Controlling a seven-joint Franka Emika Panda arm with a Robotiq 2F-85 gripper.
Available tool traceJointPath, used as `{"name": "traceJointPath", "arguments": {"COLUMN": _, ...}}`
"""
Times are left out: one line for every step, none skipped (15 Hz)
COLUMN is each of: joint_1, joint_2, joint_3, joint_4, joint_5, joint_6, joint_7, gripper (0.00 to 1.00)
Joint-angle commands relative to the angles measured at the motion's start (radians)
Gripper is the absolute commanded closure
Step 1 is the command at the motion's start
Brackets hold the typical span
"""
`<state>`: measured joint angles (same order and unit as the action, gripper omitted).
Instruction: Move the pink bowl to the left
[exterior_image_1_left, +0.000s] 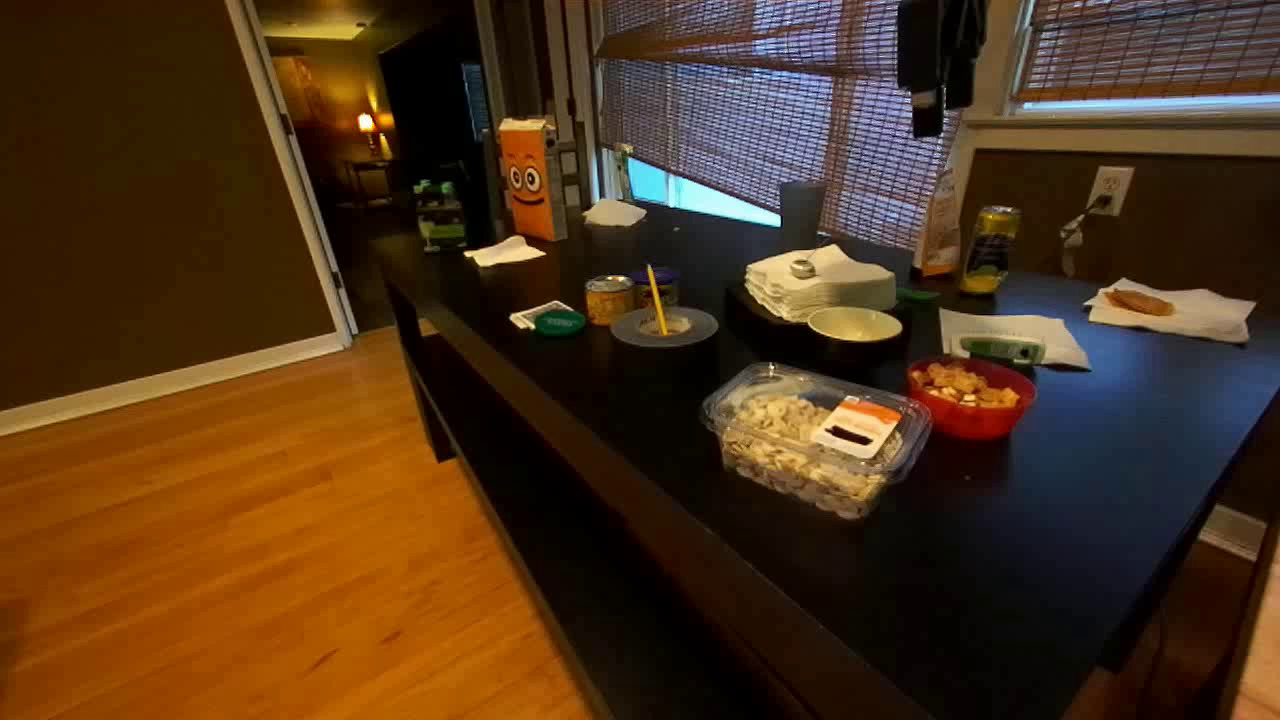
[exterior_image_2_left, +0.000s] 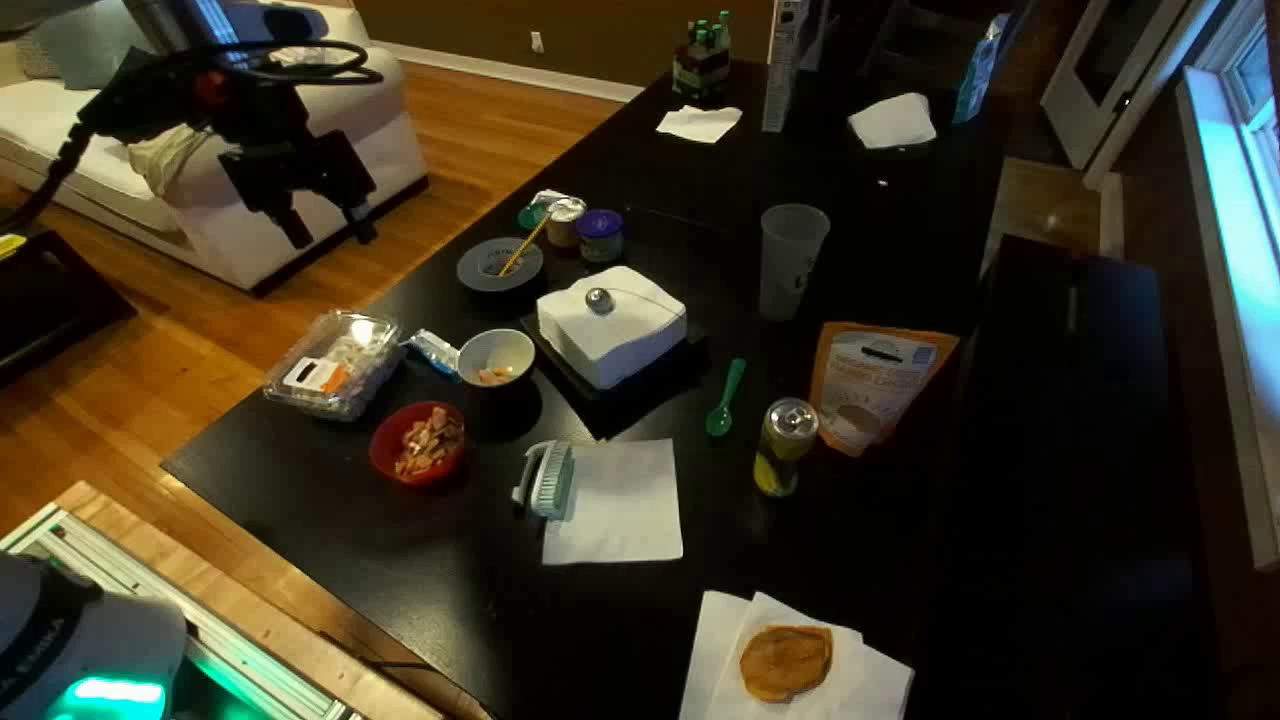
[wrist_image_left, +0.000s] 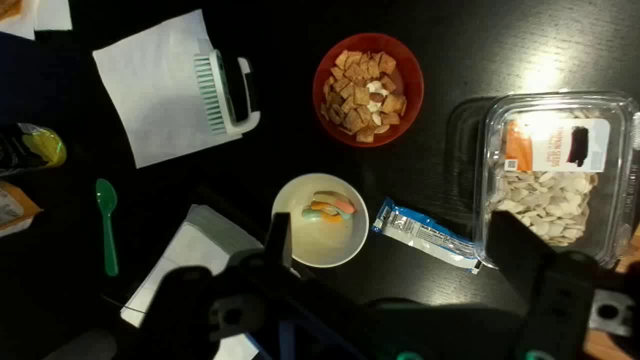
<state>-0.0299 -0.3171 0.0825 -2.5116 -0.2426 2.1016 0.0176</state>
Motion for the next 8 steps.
{"name": "traceJointPath", "arguments": {"joint_1": 0.014, "joint_2": 0.001, "joint_3": -0.013, "joint_4": 0.001, "joint_5": -0.004, "joint_6": -0.003, "joint_7": 0.004, "gripper": 0.00}}
{"name": "traceJointPath", "arguments": {"joint_1": 0.014, "joint_2": 0.001, "joint_3": -0.013, "joint_4": 0.001, "joint_5": -0.004, "joint_6": -0.003, "joint_7": 0.004, "gripper": 0.00}}
{"name": "traceJointPath", "arguments": {"joint_1": 0.014, "joint_2": 0.001, "joint_3": -0.013, "joint_4": 0.001, "joint_5": -0.004, "joint_6": -0.003, "joint_7": 0.004, "gripper": 0.00}}
{"name": "traceJointPath", "arguments": {"joint_1": 0.014, "joint_2": 0.001, "joint_3": -0.014, "joint_4": 0.001, "joint_5": -0.004, "joint_6": -0.003, "joint_7": 0.004, "gripper": 0.00}}
{"name": "traceJointPath", "arguments": {"joint_1": 0.014, "joint_2": 0.001, "joint_3": -0.013, "joint_4": 0.001, "joint_5": -0.004, "joint_6": -0.003, "joint_7": 0.004, "gripper": 0.00}}
{"name": "traceJointPath", "arguments": {"joint_1": 0.014, "joint_2": 0.001, "joint_3": -0.013, "joint_4": 0.001, "joint_5": -0.004, "joint_6": -0.003, "joint_7": 0.004, "gripper": 0.00}}
{"name": "traceJointPath", "arguments": {"joint_1": 0.014, "joint_2": 0.001, "joint_3": -0.013, "joint_4": 0.001, "joint_5": -0.004, "joint_6": -0.003, "joint_7": 0.004, "gripper": 0.00}}
{"name": "traceJointPath", "arguments": {"joint_1": 0.011, "joint_2": 0.006, "joint_3": -0.019, "joint_4": -0.001, "joint_5": 0.011, "joint_6": 0.011, "joint_7": 0.026, "gripper": 0.00}}
